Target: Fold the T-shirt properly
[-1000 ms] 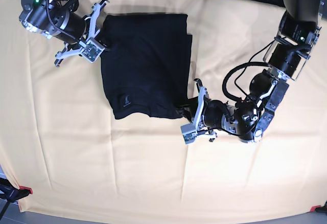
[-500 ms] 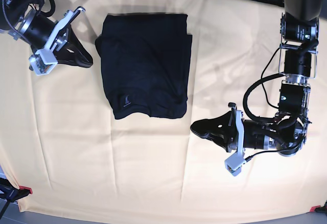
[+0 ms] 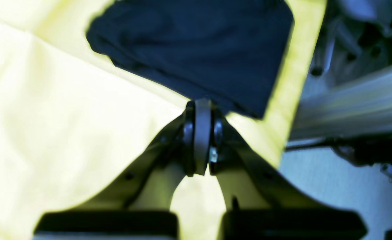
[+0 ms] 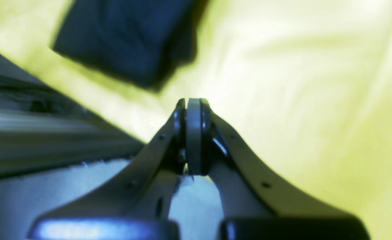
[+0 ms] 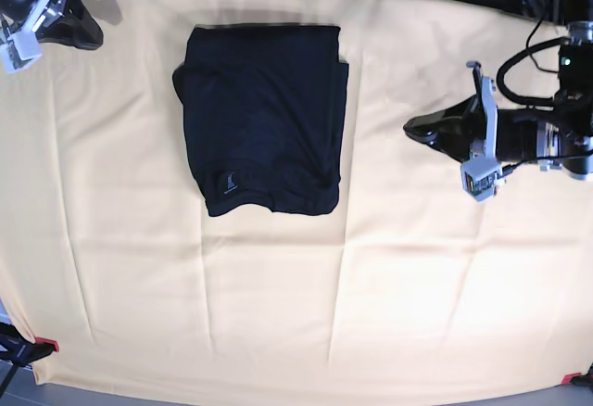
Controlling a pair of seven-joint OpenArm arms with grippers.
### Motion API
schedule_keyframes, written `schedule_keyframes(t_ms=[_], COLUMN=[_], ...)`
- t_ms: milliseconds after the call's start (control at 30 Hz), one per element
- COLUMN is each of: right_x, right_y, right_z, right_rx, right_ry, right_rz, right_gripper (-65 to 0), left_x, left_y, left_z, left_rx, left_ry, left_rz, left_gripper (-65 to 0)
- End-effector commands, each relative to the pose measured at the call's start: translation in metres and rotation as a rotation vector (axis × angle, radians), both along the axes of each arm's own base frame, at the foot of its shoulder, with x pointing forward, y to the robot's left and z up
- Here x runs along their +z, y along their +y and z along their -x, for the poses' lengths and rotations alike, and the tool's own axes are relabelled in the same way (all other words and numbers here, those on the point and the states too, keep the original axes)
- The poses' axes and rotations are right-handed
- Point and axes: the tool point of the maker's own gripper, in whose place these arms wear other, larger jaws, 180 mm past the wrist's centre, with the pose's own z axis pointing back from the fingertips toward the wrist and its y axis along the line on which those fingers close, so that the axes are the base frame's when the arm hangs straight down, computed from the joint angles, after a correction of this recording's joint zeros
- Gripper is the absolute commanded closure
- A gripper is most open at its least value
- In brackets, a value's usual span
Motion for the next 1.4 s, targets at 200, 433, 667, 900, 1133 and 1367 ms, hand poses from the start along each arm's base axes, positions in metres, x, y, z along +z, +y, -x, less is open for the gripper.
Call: schedule_keyframes(t_ms=[200, 433, 667, 900, 1133, 1367], right_x=[0.003, -0.006, -0.011, -0.05, -0.122, -0.199], right_y=[-0.022, -0.022, -0.023, -0.003, -0.004, 0.006], right_z=[0.037, 0.09, 0.133, 0.171, 0.223, 0.234], right_rx=[-0.044, -0.035, -0.046, -0.097, -0.112, -0.111], right_ry=[0.105, 0.315, 0.483, 0.659, 0.867, 0.923], right_rz=[0.078, 0.081, 0.054, -0.17, -0.155, -0.13], right_gripper=[0.0, 0.0, 0.0, 0.0, 0.0, 0.0], left_x=[0.005, -0.015, -0.033, -0.049, -0.097, -0.172], left_y=[0.017, 0.025, 0.025, 0.025, 0.022, 0.024], left_z=[0.059, 0.129, 0.217, 0.268, 0.283, 0.303], left_rx=[0.043, 0.065, 0.014, 0.159, 0.306, 0.401], left_ry=[0.027, 0.237, 0.552, 0.786, 0.949, 1.078], left_rz=[-0.072, -0.129, -0.131, -0.048, 0.036, -0.014], left_gripper=[0.0, 0.0, 0.0, 0.0, 0.0, 0.0])
